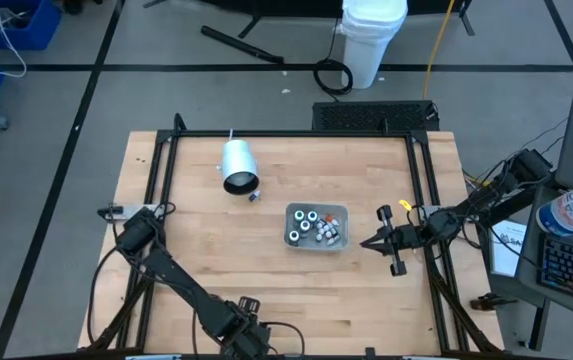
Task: Pick & Place food coloring
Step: Put the small orange food coloring bottle into the white bin
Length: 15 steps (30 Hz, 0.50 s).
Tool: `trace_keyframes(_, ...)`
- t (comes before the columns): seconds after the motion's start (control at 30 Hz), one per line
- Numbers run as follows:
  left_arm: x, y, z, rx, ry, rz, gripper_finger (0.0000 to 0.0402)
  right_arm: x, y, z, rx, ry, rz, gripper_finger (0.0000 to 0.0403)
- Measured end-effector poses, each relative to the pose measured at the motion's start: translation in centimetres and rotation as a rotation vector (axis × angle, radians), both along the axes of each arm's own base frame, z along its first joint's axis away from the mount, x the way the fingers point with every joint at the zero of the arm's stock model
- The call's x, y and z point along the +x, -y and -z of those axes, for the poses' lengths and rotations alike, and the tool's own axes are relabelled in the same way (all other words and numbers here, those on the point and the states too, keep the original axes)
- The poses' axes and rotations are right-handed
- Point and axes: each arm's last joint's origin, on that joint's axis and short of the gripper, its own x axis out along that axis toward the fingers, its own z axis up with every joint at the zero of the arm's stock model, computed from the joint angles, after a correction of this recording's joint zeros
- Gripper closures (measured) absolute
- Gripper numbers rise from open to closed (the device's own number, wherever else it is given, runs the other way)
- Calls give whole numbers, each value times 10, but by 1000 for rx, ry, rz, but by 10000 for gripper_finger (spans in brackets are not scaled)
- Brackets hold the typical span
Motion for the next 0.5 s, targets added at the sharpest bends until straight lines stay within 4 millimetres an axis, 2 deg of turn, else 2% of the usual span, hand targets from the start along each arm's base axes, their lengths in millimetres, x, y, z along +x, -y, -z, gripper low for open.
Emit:
trace_keyframes(0.23,1,-1,-1,8,16,2,163,0,0,0,-1,1,1,401)
trace_keyframes(0.5,1,-9,8,71,29,-16,163,0,0,0,-5,-4,2,401)
